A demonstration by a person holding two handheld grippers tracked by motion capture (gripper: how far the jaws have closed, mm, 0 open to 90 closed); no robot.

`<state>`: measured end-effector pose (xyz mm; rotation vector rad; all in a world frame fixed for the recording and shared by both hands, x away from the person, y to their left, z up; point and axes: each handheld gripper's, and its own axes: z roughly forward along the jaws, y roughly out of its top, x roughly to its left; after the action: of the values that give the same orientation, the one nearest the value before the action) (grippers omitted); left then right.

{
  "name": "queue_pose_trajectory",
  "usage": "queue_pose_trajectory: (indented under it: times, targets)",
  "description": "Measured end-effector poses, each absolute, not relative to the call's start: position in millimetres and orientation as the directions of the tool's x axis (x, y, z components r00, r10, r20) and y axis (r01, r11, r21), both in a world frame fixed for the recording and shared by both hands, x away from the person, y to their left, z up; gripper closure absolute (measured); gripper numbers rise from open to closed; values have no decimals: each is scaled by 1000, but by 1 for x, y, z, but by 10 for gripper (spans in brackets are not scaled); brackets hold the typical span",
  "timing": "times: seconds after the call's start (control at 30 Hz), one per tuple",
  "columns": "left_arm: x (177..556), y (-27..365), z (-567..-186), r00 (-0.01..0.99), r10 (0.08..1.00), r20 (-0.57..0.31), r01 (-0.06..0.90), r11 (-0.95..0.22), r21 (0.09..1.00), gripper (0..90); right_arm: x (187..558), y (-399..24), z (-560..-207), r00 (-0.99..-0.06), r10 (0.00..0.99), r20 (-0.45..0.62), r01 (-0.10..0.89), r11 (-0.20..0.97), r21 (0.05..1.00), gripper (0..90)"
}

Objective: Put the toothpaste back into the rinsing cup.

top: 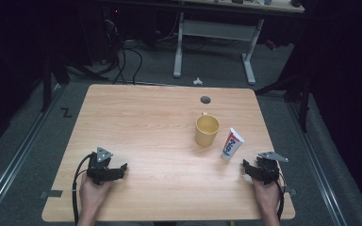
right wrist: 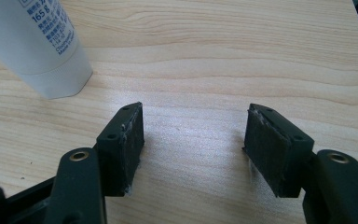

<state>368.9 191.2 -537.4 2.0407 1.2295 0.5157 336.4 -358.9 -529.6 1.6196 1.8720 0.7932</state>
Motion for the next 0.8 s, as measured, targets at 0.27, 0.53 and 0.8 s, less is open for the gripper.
queue_pose_trajectory:
  times: [0.27, 0.53, 0.8]
  targets:
    - [369, 192, -537, 471, 882, -17, 608, -311, 730, 167, 336, -359, -530, -135, 991, -19, 676, 106, 730, 380]
    - [369, 192, -537, 468, 884, -18, 609, -308, 731, 173, 336, -359, -529, -136, 991, -16, 677, 104, 729, 386]
    - [369, 192, -537, 465, 885, -18, 609, -305, 732, 179, 336, -360, -530, -132, 991, -13, 674, 99, 732, 411]
